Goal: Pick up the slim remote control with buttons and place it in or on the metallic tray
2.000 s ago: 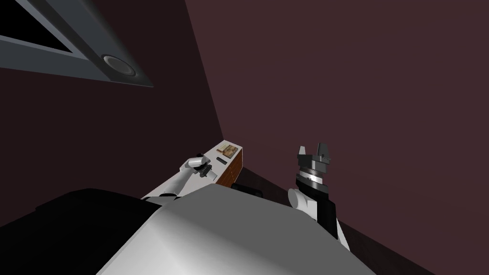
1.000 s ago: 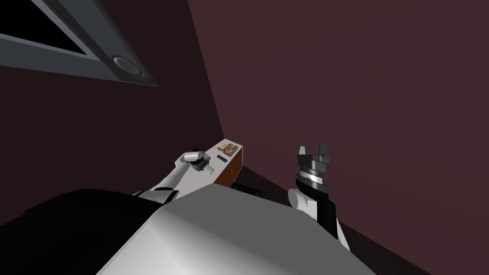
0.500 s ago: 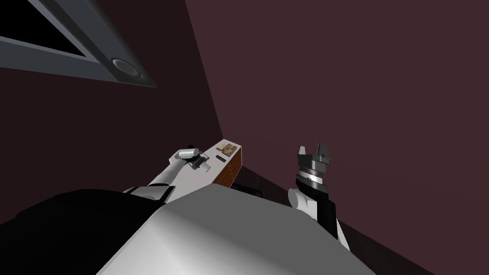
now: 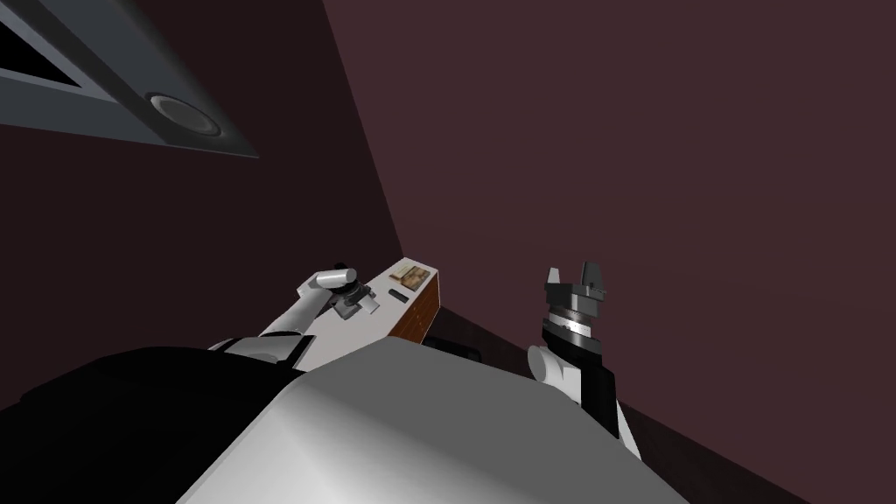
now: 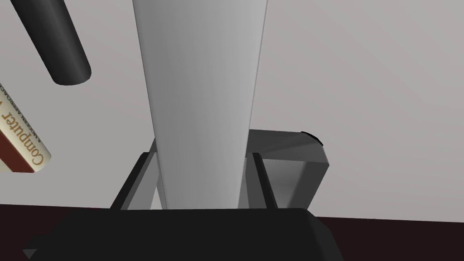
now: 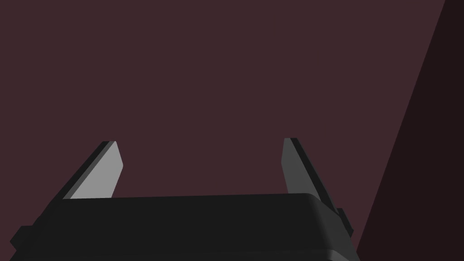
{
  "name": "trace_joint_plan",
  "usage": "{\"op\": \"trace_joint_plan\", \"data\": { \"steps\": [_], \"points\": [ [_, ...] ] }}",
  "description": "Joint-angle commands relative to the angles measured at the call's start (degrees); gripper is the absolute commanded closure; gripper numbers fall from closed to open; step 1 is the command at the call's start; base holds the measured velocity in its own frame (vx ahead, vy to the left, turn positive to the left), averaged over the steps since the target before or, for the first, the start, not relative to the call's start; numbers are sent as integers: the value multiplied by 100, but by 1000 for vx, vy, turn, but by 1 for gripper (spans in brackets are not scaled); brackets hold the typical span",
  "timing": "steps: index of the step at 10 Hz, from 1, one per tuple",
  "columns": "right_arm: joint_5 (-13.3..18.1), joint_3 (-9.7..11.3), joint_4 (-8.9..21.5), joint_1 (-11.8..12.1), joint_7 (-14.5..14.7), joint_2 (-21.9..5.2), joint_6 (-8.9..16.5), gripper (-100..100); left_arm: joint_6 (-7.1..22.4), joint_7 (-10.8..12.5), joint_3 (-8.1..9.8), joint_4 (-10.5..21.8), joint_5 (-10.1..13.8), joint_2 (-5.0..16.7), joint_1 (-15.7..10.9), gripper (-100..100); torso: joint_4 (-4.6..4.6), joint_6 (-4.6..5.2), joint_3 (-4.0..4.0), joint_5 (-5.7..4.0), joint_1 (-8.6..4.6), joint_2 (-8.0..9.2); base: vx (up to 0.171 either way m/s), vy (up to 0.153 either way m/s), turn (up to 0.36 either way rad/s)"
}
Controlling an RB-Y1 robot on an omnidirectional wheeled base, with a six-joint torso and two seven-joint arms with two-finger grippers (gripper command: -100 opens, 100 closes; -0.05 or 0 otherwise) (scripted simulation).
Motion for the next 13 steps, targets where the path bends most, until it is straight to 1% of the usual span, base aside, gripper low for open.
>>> {"op": "trace_joint_plan", "data": {
  "steps": [1, 3, 4, 7, 8, 10, 11, 13],
  "points": [
    [0, 0, 0, 0, 0, 0, 0, 0, -31, -246, 58, 207, 102, 115, -11, 100, 0, 0, 0, 0, 0, 0, 47, -13, -56],
    [0, 0, 0, 0, 0, 0, 0, 0, -73, -567, 164, 520, 279, 315, -19, 100, -1, -3, -1, -1, 2, 0, 70, -9, -96],
    [0, 0, 0, 0, 0, 0, 0, 0, -73, -633, 164, 552, 279, 315, -19, 100, -2, 0, -3, -1, 4, -5, 48, 2, -43],
    [0, 0, 0, 0, 0, 0, 0, 0, -136, -1176, 342, 1086, 558, 629, 3, 100, 0, -6, 3, -5, 4, 6, 52, 3, -86],
    [0, 0, 0, 0, 0, 0, 0, 0, -136, -1238, 342, 1117, 558, 629, 3, 100, 1, -6, 3, -3, 6, 6, 36, 11, -25],
    [0, 0, 0, 0, 0, 0, 0, 0, -176, -1621, 468, 1509, 748, 833, 44, 100, 2, -9, 7, -3, 4, 14, 34, 6, -89],
    [0, 0, 0, 0, 0, 0, 0, 0, -176, -1642, 468, 1519, 748, 833, 44, 100, 3, -5, 7, -4, 3, 13, 28, 11, -32],
    [0, 0, 0, 0, 0, 0, 0, 0, -212, -2000, 595, 1896, 934, 1026, 107, 100, 4, -13, 11, -5, 2, 18, 31, 15, -66]
  ]
}}
